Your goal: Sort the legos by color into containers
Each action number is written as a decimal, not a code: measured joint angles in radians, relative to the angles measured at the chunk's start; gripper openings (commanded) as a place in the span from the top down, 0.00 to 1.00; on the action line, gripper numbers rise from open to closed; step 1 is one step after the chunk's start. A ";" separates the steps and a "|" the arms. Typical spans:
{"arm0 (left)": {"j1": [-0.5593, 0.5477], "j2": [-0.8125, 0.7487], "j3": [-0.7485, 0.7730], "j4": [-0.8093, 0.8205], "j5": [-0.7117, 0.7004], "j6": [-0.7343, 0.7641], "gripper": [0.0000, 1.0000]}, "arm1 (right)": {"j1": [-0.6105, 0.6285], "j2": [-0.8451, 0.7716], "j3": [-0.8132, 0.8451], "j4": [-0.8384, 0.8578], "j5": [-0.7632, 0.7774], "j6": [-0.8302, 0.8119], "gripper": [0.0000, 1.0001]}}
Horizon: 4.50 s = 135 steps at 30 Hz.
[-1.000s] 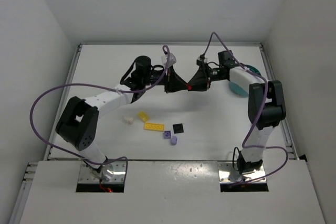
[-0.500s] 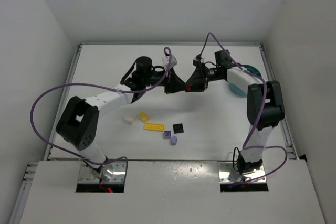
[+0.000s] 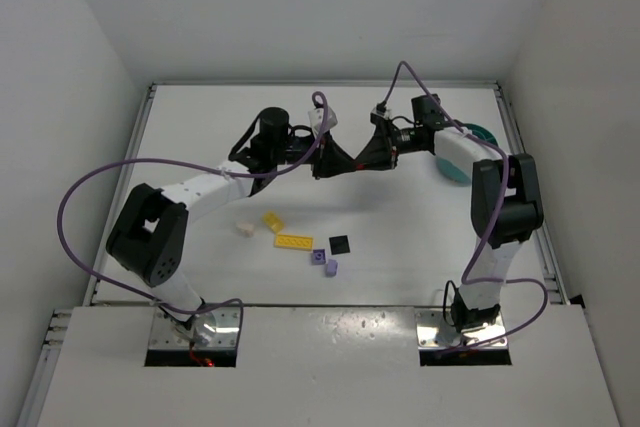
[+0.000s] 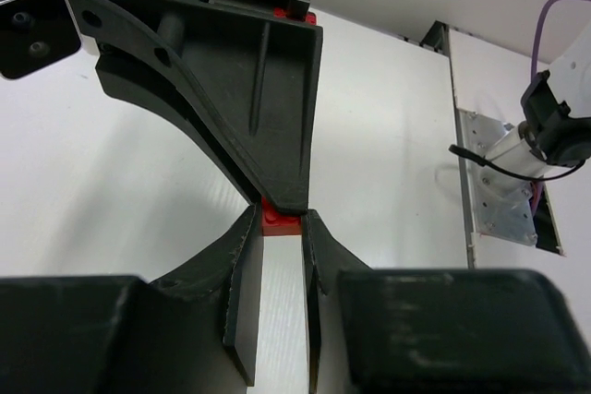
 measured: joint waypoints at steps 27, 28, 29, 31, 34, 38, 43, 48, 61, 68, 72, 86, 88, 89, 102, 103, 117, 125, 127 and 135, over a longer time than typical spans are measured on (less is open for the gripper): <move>0.032 -0.114 0.001 -0.366 -0.129 0.226 0.44 | -0.101 -0.025 0.039 -0.038 0.154 -0.111 1.00; 0.039 -0.125 0.001 -0.377 -0.134 0.229 0.44 | -0.111 -0.016 0.117 -0.161 0.254 -0.208 1.00; 0.044 -0.134 0.000 -0.389 -0.137 0.232 0.44 | -0.121 -0.013 0.190 -0.239 0.335 -0.287 1.00; 0.053 -0.152 0.001 -0.406 -0.149 0.238 0.44 | -0.128 -0.022 0.275 -0.323 0.451 -0.393 1.00; 0.064 -0.172 0.002 -0.431 -0.169 0.246 0.43 | -0.129 -0.055 0.301 -0.427 0.628 -0.512 1.00; 0.080 -0.179 0.037 -0.509 -0.219 0.264 0.39 | -0.129 -0.080 0.274 -0.514 0.898 -0.613 1.00; 0.105 -0.182 0.080 -0.583 -0.317 0.284 0.38 | -0.129 -0.168 0.148 -0.509 1.230 -0.694 1.00; 0.132 -0.183 0.078 -0.620 -0.419 0.230 0.00 | -0.143 -0.241 0.079 -0.470 1.456 -0.719 1.00; 0.248 -0.183 0.078 -0.637 -0.527 0.157 0.00 | -0.230 -0.166 0.071 -0.362 1.635 -0.710 1.00; 0.256 -0.185 0.064 -0.634 -0.525 0.165 0.00 | -0.256 -0.092 0.109 -0.357 1.641 -0.700 1.00; 0.262 -0.186 0.058 -0.624 -0.523 0.167 0.00 | -0.264 -0.089 0.118 -0.358 1.642 -0.695 0.97; 0.262 -0.191 0.030 -0.607 -0.518 0.192 0.00 | -0.274 -0.080 0.135 -0.358 1.656 -0.689 0.62; 0.262 -0.193 0.023 -0.604 -0.509 0.209 0.00 | -0.274 -0.080 0.136 -0.360 1.648 -0.688 0.62; 0.262 -0.195 0.016 -0.605 -0.500 0.227 0.00 | -0.274 -0.084 0.137 -0.364 1.632 -0.689 0.63; 0.262 -0.193 -0.034 -1.030 -0.262 0.824 0.11 | -0.267 -0.283 0.238 -0.586 1.139 -0.904 0.60; 0.262 -0.188 -0.040 -1.047 -0.264 0.843 0.11 | -0.265 -0.282 0.234 -0.600 1.114 -0.914 0.60; 0.114 -0.140 -0.141 -1.114 -0.368 1.001 0.11 | -0.252 -0.265 0.182 -0.680 0.938 -0.953 0.59; -0.091 -0.257 -0.232 -0.975 -0.363 0.917 0.15 | -0.252 -0.265 0.110 -0.673 0.938 -0.942 0.59; -0.169 -0.278 -0.251 -0.923 -0.372 0.881 0.16 | -0.252 -0.265 0.109 -0.668 0.950 -0.932 0.59; -0.352 -0.242 -0.304 -0.743 -0.453 0.784 0.16 | -0.252 -0.265 0.108 -0.652 0.984 -0.906 0.59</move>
